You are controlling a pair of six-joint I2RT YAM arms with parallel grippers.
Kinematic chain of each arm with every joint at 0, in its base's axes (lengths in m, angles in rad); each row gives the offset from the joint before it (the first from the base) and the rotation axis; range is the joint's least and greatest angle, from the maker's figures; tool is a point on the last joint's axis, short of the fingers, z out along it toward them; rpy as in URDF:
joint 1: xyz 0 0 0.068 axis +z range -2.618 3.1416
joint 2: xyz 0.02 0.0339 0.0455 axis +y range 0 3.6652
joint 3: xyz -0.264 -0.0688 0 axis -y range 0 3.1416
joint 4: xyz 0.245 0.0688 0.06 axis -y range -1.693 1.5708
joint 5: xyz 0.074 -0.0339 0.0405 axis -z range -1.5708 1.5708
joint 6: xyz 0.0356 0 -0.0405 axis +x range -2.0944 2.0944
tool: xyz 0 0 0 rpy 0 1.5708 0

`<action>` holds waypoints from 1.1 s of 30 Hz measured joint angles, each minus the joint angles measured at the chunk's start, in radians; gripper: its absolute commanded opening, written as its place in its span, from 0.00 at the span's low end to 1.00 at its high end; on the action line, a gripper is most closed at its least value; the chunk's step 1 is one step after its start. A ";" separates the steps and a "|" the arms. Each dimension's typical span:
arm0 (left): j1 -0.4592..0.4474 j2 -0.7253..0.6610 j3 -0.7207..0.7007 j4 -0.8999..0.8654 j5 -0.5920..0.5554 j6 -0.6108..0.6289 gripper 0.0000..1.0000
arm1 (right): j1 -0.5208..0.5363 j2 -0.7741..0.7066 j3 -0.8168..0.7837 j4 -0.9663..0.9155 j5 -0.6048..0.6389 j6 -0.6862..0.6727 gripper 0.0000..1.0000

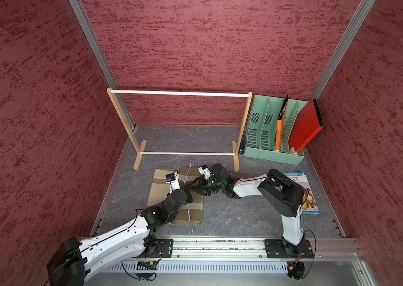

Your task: Hang the scarf on the hanger

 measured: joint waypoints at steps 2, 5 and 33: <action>0.003 0.000 0.000 0.000 0.003 0.001 0.00 | -0.009 -0.062 -0.022 -0.027 0.015 -0.029 0.44; 0.004 0.002 0.000 0.000 0.008 0.006 0.00 | -0.021 -0.145 -0.072 -0.048 0.034 -0.070 0.45; 0.003 0.113 0.049 0.068 0.093 0.091 0.00 | -0.077 0.023 -0.067 0.259 0.114 0.384 0.59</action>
